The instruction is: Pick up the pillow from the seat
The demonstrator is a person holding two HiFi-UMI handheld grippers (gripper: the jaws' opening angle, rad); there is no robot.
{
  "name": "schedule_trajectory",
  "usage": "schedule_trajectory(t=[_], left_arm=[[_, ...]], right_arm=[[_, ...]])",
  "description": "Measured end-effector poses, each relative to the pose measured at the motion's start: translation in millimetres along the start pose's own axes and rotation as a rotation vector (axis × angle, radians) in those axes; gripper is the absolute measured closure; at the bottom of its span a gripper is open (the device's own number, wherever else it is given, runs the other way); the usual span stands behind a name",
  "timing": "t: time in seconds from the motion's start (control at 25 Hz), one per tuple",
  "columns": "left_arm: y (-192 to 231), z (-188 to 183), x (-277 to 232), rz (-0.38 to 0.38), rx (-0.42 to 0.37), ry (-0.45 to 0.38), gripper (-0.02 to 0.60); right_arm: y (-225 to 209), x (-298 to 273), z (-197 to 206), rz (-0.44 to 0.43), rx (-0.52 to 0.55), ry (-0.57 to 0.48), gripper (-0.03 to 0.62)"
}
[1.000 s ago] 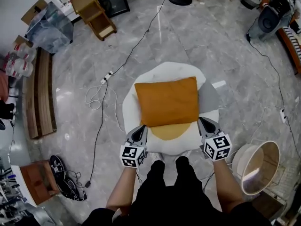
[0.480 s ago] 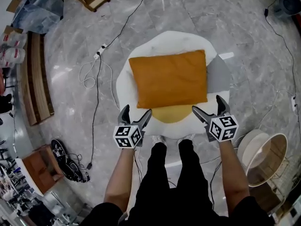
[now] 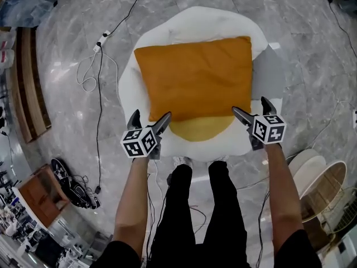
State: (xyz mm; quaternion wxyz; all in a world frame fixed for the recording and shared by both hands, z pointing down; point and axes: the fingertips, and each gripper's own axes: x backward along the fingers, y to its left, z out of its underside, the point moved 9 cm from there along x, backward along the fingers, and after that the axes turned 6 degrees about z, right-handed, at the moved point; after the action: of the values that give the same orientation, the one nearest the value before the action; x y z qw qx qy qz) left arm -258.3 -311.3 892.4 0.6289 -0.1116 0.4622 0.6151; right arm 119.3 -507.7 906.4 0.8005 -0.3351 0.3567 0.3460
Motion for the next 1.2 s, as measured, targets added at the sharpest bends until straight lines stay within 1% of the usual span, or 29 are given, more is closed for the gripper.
schedule_trajectory(t=[0.08, 0.2, 0.32, 0.4, 0.52, 0.6, 0.72, 0.92, 1.0, 1.04, 1.2], left_arm=[[10.0, 6.7, -18.2, 0.0, 0.004, 0.011, -0.015], [24.3, 8.4, -43.4, -0.003, -0.044, 0.019, -0.015], [38.7, 8.1, -69.3, 0.0, -0.067, 0.052, -0.015], [49.0, 9.2, -85.0, 0.002, -0.055, 0.07, -0.015], [64.5, 10.8, -100.9, 0.008, -0.003, 0.072, -0.015], [73.1, 15.9, -109.4, 0.017, 0.028, 0.078, -0.015], [84.2, 22.5, -122.0, 0.038, 0.03, 0.098, -0.015], [87.4, 28.4, -146.5, 0.125, 0.06, 0.133, -0.014], [83.7, 27.8, -153.6, 0.143, 0.053, 0.143, -0.01], [82.2, 26.6, -155.2, 0.152, 0.048, 0.143, 0.007], [76.7, 27.2, -148.2, 0.176, 0.025, 0.123, 0.125]], right_arm=[[-16.5, -25.4, 7.6, 0.002, -0.024, 0.034, 0.005], [-39.7, -58.7, 16.0, -0.004, -0.06, 0.066, 0.003], [-59.0, -88.0, 23.1, -0.015, -0.034, 0.096, 0.003], [-70.3, -107.2, 25.7, -0.019, -0.02, 0.117, 0.003], [-83.3, -133.9, 27.3, -0.033, -0.03, 0.149, 0.003], [-88.7, -148.2, 31.1, -0.071, -0.057, 0.183, 0.003], [-91.4, -163.6, 35.8, -0.152, -0.107, 0.234, 0.005], [-96.3, -177.4, 39.4, -0.273, -0.154, 0.256, 0.007], [-96.4, -181.8, 39.3, -0.295, -0.155, 0.262, 0.039], [-95.4, -183.1, 38.4, -0.3, -0.151, 0.261, 0.056], [-85.5, -177.4, 38.2, -0.284, -0.104, 0.25, 0.165]])
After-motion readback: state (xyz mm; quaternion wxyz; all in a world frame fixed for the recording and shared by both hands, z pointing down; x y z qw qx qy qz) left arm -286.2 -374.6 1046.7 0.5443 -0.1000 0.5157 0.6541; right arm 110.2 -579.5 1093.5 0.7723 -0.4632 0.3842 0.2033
